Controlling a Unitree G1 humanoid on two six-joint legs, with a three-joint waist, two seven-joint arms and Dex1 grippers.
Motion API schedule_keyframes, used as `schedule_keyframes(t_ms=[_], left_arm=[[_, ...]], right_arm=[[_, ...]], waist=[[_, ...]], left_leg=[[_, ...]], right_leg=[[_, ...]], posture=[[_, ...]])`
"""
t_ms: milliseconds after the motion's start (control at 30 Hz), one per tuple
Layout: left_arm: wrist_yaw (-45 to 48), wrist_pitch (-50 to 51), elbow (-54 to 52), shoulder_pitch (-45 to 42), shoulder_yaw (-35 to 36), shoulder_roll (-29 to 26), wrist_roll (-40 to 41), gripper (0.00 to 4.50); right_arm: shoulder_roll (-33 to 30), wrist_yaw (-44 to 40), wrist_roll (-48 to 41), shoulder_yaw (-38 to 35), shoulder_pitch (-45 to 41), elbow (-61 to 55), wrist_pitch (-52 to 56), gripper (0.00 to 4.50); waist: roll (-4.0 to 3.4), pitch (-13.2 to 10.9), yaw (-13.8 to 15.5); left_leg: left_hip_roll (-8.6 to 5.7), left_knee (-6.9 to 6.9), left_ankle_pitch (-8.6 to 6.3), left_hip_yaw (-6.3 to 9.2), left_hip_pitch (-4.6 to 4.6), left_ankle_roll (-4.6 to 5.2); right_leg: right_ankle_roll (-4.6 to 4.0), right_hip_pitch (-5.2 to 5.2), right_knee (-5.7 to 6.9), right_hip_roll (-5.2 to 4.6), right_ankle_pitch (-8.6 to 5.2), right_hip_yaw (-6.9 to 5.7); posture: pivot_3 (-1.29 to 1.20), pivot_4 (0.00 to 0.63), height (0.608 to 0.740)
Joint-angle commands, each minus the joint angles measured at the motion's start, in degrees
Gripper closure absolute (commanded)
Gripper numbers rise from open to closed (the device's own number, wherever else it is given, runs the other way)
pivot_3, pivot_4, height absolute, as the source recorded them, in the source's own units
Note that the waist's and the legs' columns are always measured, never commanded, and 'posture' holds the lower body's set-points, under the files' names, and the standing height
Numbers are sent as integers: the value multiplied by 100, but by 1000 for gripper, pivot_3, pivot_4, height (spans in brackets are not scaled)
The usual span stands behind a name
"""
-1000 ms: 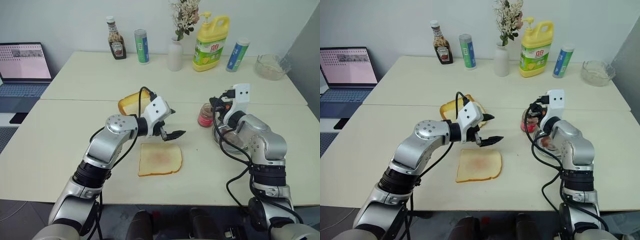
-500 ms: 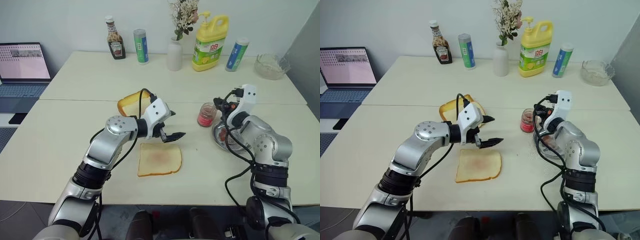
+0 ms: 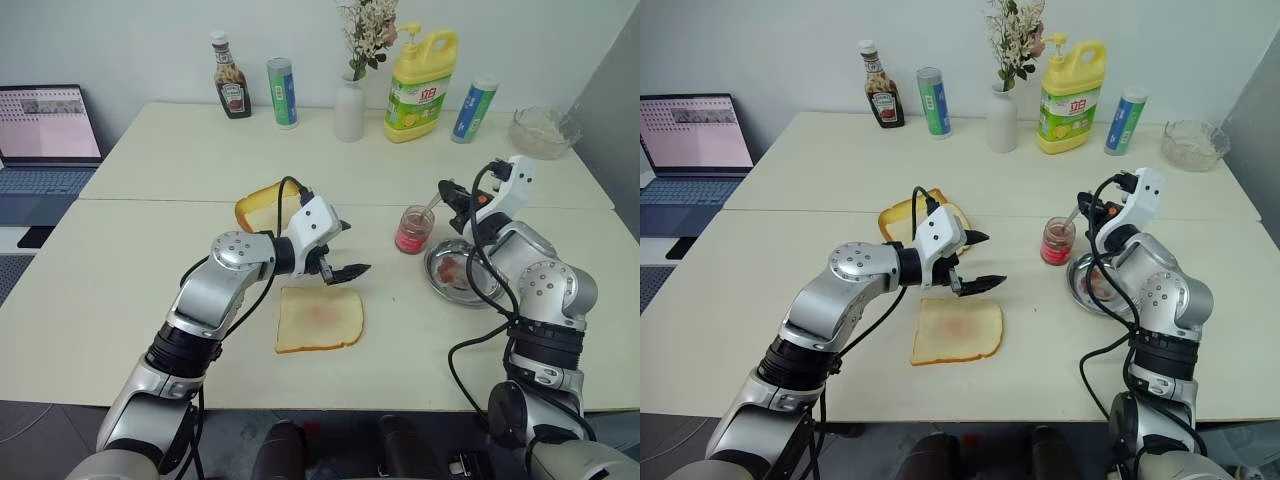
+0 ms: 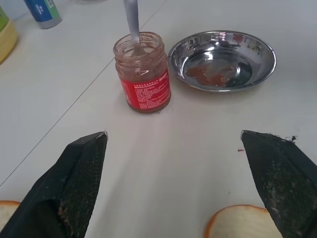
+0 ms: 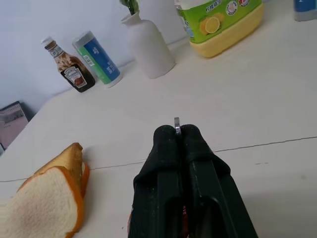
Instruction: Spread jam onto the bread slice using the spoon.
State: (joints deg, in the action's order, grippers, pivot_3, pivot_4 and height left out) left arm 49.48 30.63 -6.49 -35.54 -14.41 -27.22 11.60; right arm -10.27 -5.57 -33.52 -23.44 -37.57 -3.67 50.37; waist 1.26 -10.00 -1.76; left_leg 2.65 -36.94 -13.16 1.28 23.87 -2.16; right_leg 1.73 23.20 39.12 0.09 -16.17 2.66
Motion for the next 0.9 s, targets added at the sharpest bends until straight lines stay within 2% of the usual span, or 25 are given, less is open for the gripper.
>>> schedule_keyframes(t_ms=[33,367,900], left_arm=[[21,-125,-103,-11,-14,7,-36,0],[29,-148,-101,7,-16,17,-63,0],[27,-220,-39,3,-29,40,-96,0]], right_arm=[[23,147,-326,-222,-209,-161,-33,4438],[207,737,-1086,-697,-275,-46,146,4438],[219,1461,-2064,-1025,-228,-101,266,4438]], waist=[[0,0,-1],[0,0,-1],[-2,-1,-3]], left_leg=[[0,0,0,0,0,0],[0,1,0,-1,0,0],[0,3,0,-1,1,0]], right_leg=[[0,0,0,0,0,0],[0,0,0,0,0,1],[0,1,-2,0,0,1]], posture=[[0,150,740],[0,150,740],[0,150,740]])
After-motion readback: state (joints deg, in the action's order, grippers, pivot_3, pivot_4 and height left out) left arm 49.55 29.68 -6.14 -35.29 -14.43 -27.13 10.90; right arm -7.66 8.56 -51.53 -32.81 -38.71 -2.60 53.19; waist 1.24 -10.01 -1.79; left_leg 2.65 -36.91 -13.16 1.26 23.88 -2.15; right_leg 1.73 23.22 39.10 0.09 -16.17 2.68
